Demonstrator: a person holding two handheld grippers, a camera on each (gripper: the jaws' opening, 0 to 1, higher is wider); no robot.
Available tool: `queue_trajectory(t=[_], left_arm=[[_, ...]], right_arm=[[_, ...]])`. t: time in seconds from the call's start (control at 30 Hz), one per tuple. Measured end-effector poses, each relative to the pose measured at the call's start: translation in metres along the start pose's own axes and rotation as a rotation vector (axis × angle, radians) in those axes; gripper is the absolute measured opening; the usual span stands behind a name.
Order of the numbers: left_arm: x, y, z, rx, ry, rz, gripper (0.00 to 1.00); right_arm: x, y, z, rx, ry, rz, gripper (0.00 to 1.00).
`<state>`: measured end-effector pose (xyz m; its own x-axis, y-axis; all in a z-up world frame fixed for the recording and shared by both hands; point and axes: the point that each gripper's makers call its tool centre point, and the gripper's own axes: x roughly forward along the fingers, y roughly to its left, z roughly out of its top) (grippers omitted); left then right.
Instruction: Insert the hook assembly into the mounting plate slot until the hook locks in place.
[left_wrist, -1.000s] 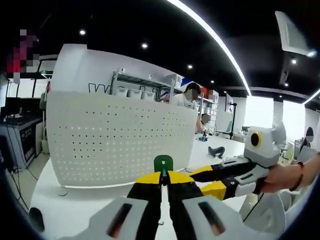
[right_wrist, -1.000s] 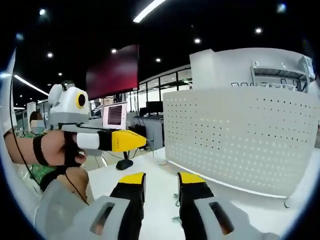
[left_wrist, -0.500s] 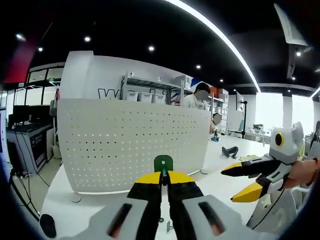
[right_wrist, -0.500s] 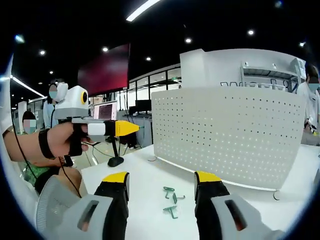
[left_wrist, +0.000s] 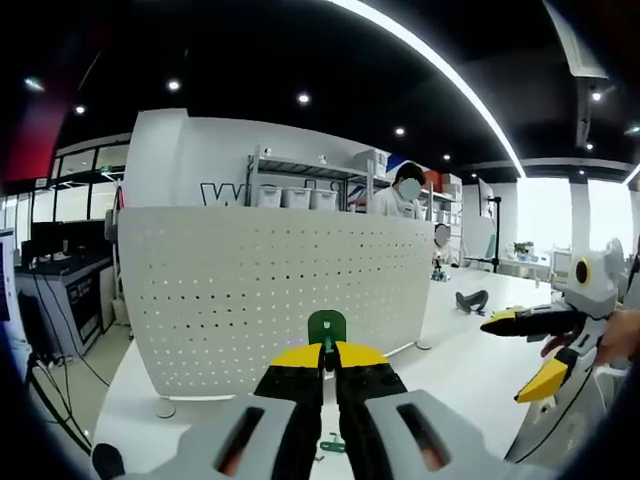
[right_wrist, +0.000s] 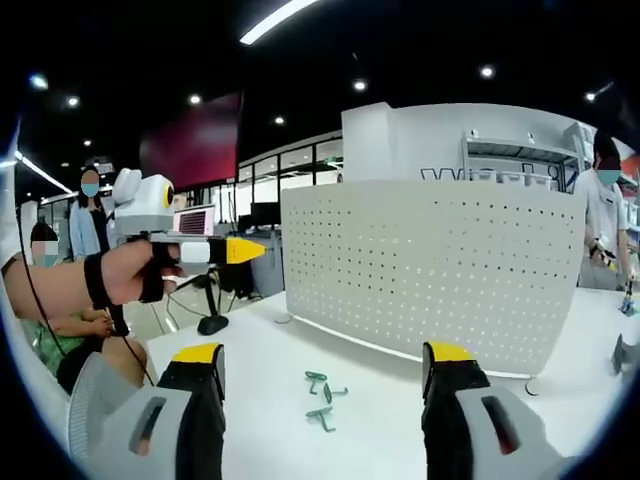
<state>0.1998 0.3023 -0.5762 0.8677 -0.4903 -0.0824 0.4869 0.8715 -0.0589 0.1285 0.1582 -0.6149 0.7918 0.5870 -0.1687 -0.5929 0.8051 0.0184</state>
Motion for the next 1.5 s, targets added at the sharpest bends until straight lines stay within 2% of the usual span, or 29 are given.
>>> queue_trajectory(t=[0.4, 0.7, 1.5], left_arm=[[0.019, 0.018, 0.013, 0.037, -0.016, 0.043, 0.03], [0.038, 0.039, 0.025, 0.062, -0.033, 0.08, 0.03], [0.076, 0.066, 0.048, 0.114, -0.043, 0.149, 0.03]], right_arm=[[-0.001, 0.005, -0.008, 0.014, 0.013, 0.009, 0.95], [-0.009, 0.0, -0.009, 0.026, 0.011, -0.011, 0.93], [-0.011, -0.002, -0.008, 0.024, 0.005, -0.013, 0.9]])
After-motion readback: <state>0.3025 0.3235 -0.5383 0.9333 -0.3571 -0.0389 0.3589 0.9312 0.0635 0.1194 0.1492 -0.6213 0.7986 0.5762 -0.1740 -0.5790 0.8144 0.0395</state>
